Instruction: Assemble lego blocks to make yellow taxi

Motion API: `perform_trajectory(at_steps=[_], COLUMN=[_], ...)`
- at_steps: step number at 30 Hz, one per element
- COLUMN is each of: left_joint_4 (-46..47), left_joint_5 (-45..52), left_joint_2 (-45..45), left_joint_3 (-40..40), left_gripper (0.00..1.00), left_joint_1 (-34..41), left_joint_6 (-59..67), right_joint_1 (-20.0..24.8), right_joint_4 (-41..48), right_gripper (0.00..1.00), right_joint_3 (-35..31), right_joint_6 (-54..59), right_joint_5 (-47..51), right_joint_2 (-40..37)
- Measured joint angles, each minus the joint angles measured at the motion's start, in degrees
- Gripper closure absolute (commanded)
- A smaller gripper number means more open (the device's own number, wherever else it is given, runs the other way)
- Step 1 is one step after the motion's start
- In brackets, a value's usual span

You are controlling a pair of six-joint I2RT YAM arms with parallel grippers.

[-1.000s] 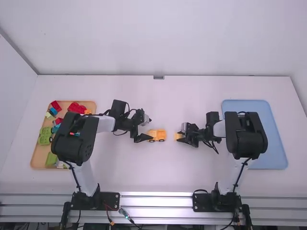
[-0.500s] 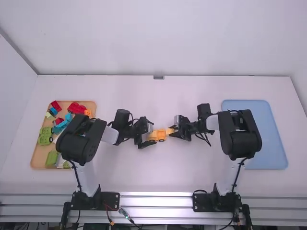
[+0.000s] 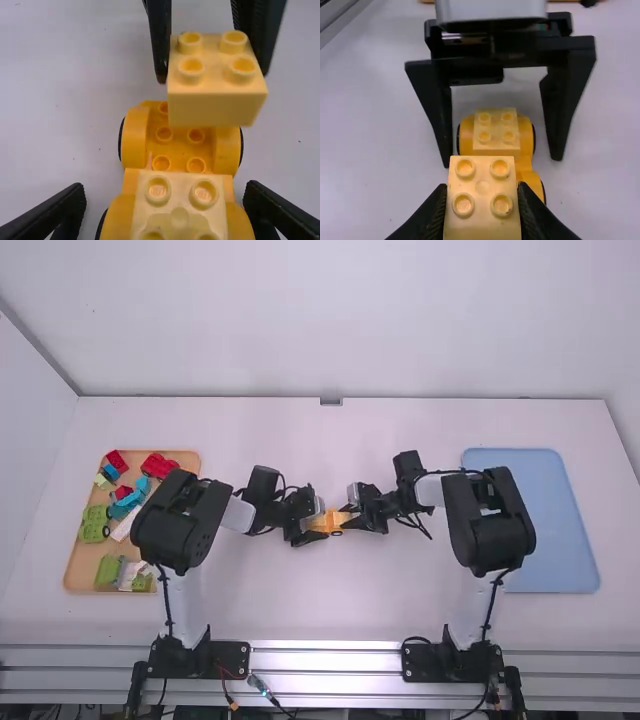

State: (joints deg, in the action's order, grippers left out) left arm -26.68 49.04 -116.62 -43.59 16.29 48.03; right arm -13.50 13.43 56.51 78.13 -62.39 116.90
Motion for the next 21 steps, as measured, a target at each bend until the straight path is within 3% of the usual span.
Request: perform_trajectory(at_steps=[2,5,14,15,16,17,19,21], left_joint_4=[-0.5,-1.5,-1.7,-1.6,-1.6,-1.6,-1.5,-1.5], left_joint_5=[0.0,0.2,0.1,0.1,0.2,0.2,0.2,0.2], left_joint_2=[-0.4,-0.8,-0.8,-0.8,-0.8,-0.8,-0.8,-0.8], left_joint_3=[0.0,0.0,0.0,0.0,0.0,0.0,0.0,0.0], left_gripper=[0.33,0.48,0.53,0.53,0.53,0.53,0.52,0.51], left_joint_1=[0.4,1.4,1.3,1.3,1.3,1.3,1.3,1.3], left_joint_6=[0.3,0.4,0.4,0.4,0.4,0.4,0.5,0.5], right_joint_1=[-0.5,-2.1,-2.6,-2.6,-2.5,-2.5,-2.4,-2.4], right_joint_4=[-0.6,-4.0,-9.8,-9.9,-10.0,-10.0,-10.4,-10.5], right_gripper=[0.79,0.81,0.78,0.72,0.51,0.47,0.27,0.19], right_joint_3=[0.0,0.0,-1.7,-1.7,-1.9,-1.9,-2.1,-2.2], right_joint_6=[-0.4,-2.9,-7.9,-8.2,-8.4,-8.6,-8.8,-8.7], right_joint_5=[0.5,3.1,5.5,5.5,5.4,5.4,5.7,5.7], right_joint_2=[0.0,0.0,0.0,0.0,0.0,0.0,0.0,0.0])
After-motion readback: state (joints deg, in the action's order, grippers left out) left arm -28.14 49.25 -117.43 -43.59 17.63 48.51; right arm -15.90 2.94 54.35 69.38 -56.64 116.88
